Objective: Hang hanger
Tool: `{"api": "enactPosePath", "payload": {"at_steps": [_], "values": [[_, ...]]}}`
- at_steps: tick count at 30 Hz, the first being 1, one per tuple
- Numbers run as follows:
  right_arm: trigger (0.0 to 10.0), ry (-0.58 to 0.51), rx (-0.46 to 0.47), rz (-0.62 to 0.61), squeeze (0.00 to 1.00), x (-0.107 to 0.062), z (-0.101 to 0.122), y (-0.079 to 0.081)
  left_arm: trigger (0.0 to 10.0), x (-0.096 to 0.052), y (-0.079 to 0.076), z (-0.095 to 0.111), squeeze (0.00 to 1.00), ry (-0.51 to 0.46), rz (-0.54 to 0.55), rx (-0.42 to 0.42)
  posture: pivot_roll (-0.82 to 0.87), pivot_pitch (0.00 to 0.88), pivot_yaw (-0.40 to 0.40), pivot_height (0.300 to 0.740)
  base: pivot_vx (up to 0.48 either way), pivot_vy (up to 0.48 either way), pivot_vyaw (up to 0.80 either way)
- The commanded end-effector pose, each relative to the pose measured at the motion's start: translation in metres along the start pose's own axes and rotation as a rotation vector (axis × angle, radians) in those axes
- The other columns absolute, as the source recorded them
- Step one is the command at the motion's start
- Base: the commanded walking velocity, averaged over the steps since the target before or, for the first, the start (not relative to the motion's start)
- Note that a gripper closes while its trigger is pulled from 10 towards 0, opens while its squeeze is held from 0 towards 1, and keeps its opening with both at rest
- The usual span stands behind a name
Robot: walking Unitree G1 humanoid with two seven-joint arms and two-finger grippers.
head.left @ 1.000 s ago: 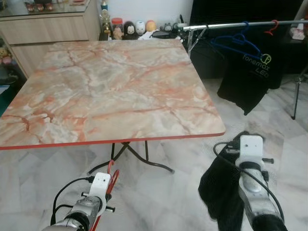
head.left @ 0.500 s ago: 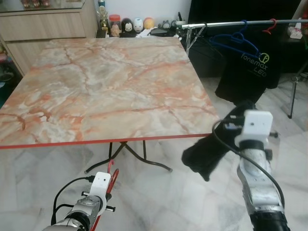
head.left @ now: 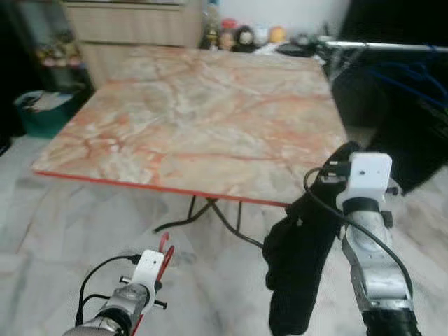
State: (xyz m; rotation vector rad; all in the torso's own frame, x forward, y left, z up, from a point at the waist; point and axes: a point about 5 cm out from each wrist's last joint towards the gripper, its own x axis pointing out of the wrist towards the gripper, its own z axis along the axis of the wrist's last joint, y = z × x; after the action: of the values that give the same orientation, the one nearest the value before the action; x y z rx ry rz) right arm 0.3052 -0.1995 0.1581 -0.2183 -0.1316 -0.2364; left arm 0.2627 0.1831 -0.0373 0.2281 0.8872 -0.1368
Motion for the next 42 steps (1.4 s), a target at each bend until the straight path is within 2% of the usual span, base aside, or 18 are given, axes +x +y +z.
{"api": "enactPosePath", "payload": {"at_steps": [1, 9, 15, 22, 27, 42], "values": [[10.0, -0.056, 0.017, 0.002, 0.0, 0.002, 0.016, 0.001, 10.0, 0.0, 0.002, -0.005, 0.0, 0.021, 0.006, 0.006, -0.11, 0.0, -0.043, 0.74, 0.0, 0.0, 0.79], [10.0, -0.043, 0.029, 0.034, 0.0, 0.002, 0.019, 0.007, 10.0, -0.001, 0.004, -0.004, 0.0, 0.021, 0.008, 0.026, -0.11, 0.0, -0.038, 0.74, 0.0, 0.0, 0.75], [10.0, -0.042, 0.057, 0.032, 0.0, 0.005, 0.023, 0.008, 10.0, -0.001, 0.003, -0.003, 0.0, 0.007, -0.005, 0.016, -0.11, 0.0, -0.038, 0.74, 0.0, 0.0, 0.0], [10.0, -0.082, 0.083, 0.038, 0.0, 0.01, 0.036, 0.009, 10.0, 0.0, 0.002, -0.002, 0.0, 0.013, -0.026, 0.047, -0.11, 0.0, -0.039, 0.74, 0.0, 0.0, 0.0], [10.0, -0.079, 0.086, 0.041, 0.0, 0.011, 0.036, 0.01, 10.0, 0.0, 0.001, -0.001, 0.0, 0.008, -0.037, 0.06, -0.11, 0.0, -0.041, 0.74, 0.0, 0.0, 0.0], [10.0, -0.095, 0.087, 0.038, 0.0, 0.014, 0.042, 0.008, 10.0, -0.001, 0.001, 0.0, 0.0, 0.013, -0.045, 0.069, -0.11, 0.0, -0.039, 0.74, 0.299, 0.0, 0.0]]}}
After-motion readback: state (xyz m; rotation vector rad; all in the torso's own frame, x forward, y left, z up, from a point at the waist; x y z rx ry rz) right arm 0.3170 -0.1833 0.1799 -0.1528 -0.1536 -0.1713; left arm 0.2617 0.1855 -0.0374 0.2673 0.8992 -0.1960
